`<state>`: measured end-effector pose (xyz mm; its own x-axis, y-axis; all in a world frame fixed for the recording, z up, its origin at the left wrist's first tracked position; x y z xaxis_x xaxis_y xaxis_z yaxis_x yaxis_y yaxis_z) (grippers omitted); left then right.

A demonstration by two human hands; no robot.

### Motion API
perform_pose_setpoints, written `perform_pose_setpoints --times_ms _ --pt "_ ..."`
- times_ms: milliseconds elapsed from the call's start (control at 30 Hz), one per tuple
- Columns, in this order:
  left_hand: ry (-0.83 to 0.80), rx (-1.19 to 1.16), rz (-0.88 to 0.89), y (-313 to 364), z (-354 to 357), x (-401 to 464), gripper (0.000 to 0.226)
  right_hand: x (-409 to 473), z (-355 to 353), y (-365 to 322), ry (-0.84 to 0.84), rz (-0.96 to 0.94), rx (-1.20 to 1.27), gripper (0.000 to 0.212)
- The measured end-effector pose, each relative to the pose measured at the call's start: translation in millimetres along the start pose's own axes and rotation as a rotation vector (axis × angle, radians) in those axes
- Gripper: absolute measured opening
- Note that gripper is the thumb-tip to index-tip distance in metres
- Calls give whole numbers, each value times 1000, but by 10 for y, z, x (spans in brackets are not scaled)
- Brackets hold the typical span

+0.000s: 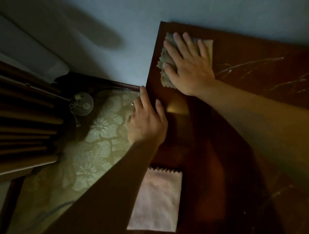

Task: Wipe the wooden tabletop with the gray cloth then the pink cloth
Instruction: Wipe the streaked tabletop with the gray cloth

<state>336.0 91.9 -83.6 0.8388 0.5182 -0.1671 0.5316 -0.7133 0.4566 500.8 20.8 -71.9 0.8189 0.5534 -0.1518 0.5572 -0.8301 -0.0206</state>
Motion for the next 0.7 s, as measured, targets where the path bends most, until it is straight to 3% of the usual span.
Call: perform_pose_setpoints --times_ms 233,533,700 --pt "-17 -32 3 21 -15 -21 62 -856 146 -372 18 -74 -5 63" --pt "-34 -19 12 21 -34 -15 64 663 -145 -172 -10 49 -7 70" --pt "-52 -27 -4 2 -16 -3 63 416 -80 -329 -8 73 30 68"
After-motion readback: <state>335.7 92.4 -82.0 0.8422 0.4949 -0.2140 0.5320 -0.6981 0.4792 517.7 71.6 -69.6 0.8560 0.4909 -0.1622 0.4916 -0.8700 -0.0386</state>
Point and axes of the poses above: each hand's wrist, its own x-axis towards the middle knuckle, its own z-axis out of the palm, y = z × x, the point moved 10 cm from there along x, towards the middle knuckle, and after that the axes turned 4 degrees about z, right-handed, at the moved point
